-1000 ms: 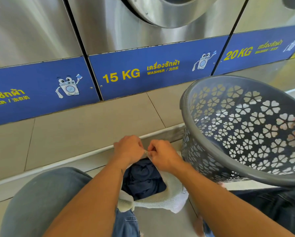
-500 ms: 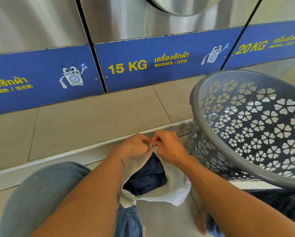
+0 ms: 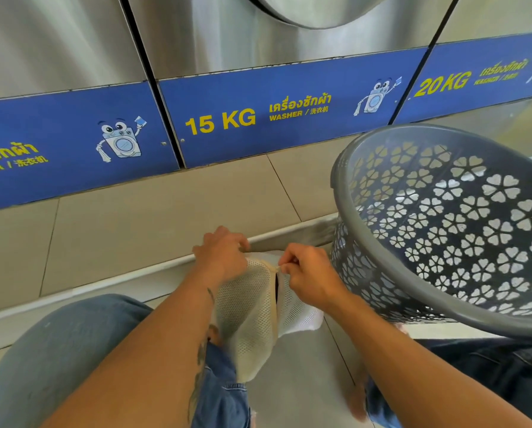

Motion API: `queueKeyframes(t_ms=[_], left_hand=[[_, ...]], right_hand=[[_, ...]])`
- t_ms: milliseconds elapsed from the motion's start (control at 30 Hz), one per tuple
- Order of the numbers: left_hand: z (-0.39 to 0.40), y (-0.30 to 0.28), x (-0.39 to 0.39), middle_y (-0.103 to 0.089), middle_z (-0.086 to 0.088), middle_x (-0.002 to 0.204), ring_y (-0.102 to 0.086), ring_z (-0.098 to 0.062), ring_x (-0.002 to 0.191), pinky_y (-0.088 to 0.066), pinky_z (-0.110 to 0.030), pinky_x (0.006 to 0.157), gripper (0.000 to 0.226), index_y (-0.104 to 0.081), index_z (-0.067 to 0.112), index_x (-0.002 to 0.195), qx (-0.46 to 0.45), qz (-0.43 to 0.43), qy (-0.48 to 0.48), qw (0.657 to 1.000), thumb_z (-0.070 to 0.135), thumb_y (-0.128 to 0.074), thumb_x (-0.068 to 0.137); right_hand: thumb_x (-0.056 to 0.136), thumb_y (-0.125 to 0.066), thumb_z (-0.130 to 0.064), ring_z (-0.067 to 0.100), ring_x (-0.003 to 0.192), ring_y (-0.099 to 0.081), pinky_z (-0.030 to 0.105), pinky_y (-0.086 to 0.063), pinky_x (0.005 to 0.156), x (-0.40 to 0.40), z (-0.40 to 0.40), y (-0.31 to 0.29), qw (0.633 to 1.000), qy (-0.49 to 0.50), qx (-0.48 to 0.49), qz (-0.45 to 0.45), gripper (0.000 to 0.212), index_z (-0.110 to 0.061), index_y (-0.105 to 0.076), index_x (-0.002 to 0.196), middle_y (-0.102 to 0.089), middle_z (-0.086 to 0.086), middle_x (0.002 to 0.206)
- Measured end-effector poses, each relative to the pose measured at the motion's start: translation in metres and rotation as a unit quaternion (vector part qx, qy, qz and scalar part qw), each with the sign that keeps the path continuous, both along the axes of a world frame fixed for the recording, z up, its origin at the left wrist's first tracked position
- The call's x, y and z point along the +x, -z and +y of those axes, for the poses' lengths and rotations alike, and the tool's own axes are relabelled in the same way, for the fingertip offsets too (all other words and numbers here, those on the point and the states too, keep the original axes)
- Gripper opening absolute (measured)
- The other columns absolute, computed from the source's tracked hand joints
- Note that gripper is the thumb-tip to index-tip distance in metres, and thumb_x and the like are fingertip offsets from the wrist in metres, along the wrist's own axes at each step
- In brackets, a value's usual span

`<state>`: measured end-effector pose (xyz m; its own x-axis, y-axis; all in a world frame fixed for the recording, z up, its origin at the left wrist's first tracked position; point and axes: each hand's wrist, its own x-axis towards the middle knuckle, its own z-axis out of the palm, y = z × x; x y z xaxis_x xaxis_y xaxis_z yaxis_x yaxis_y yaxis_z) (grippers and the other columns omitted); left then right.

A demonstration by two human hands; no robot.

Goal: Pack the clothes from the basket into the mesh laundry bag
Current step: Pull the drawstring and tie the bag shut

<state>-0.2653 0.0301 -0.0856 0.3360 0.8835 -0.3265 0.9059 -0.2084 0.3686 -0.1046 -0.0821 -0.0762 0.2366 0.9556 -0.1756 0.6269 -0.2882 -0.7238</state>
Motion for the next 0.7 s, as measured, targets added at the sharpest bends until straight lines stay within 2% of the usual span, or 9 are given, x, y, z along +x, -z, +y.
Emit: queueKeyframes(t_ms=[67,100,167,267,400,500,600,700], left_hand=[[-0.014,-0.004,0.012,-0.056,0.009,0.116,-0.045,-0.023,0.112,-0.026,-0.058,0.104,0.036,-0.067,0.043,0.099,-0.003,0.019,0.125,0.992,0.026,-0.046,0.074],[-0.020,-0.005,0.016,-0.061,0.010,0.115,-0.048,-0.022,0.113,-0.023,-0.059,0.104,0.038,-0.067,0.042,0.100,0.004,0.015,0.151,0.988,0.027,-0.043,0.075],[-0.021,-0.005,0.018,-0.069,0.009,0.109,-0.056,-0.022,0.108,-0.031,-0.052,0.100,0.033,-0.069,0.038,0.097,0.037,0.007,0.147,0.988,0.027,-0.043,0.080],[-0.013,-0.001,0.011,-0.071,0.003,0.107,-0.060,-0.026,0.103,-0.043,-0.042,0.090,0.027,-0.071,0.034,0.098,0.086,0.009,0.088,0.992,0.026,-0.048,0.086],[-0.007,0.001,0.001,-0.071,0.000,0.100,-0.061,-0.027,0.091,-0.046,-0.045,0.088,0.024,-0.072,0.031,0.093,0.096,-0.004,-0.010,0.995,0.020,-0.051,0.087],[-0.011,0.000,0.006,-0.063,0.005,0.109,-0.054,-0.025,0.103,-0.040,-0.046,0.093,0.028,-0.069,0.034,0.099,0.110,0.011,0.055,0.992,0.018,-0.051,0.085],[-0.020,-0.001,0.012,-0.054,0.010,0.115,-0.043,-0.021,0.114,-0.033,-0.048,0.099,0.035,-0.065,0.038,0.105,0.070,-0.007,0.162,0.984,0.016,-0.052,0.082],[-0.021,-0.001,0.009,-0.058,0.010,0.112,-0.045,-0.021,0.111,-0.037,-0.046,0.096,0.029,-0.069,0.038,0.100,0.077,-0.009,0.160,0.984,0.019,-0.052,0.086]], right_hand=[[0.086,-0.060,-0.003,0.012,0.064,-0.058,0.041,-0.057,0.065,-0.002,0.002,-0.002,1.000,0.019,0.012,0.018,0.018,-0.017,-0.066,0.075,-0.062,-0.007,0.067],[0.085,-0.059,-0.003,0.011,0.062,-0.057,0.042,-0.057,0.064,-0.003,0.003,-0.002,0.999,0.022,0.017,0.023,0.018,-0.016,-0.066,0.075,-0.061,-0.007,0.066],[0.085,-0.059,-0.002,0.010,0.061,-0.056,0.041,-0.056,0.064,-0.005,0.004,-0.002,0.999,0.023,0.020,0.025,0.018,-0.016,-0.066,0.075,-0.060,-0.008,0.064],[0.086,-0.058,-0.002,0.013,0.064,-0.057,0.042,-0.056,0.065,-0.005,0.001,0.001,1.000,0.005,0.002,0.005,0.018,-0.016,-0.064,0.076,-0.059,-0.007,0.066],[0.087,-0.057,-0.003,0.017,0.075,-0.061,0.042,-0.057,0.069,-0.006,-0.007,0.007,0.999,-0.014,-0.030,-0.005,0.020,-0.020,-0.063,0.077,-0.064,-0.004,0.077],[0.085,-0.057,-0.002,0.012,0.069,-0.059,0.039,-0.056,0.064,-0.010,-0.007,0.009,1.000,-0.006,-0.019,0.005,0.023,-0.022,-0.062,0.074,-0.062,-0.009,0.072],[0.084,-0.057,-0.001,0.015,0.068,-0.061,0.042,-0.056,0.065,-0.009,-0.003,0.008,1.000,0.005,-0.007,0.015,0.021,-0.020,-0.063,0.075,-0.063,-0.006,0.069],[0.085,-0.060,-0.003,0.015,0.069,-0.061,0.041,-0.057,0.067,-0.009,-0.002,0.009,1.000,0.011,-0.003,0.025,0.018,-0.018,-0.065,0.077,-0.064,-0.004,0.071]])
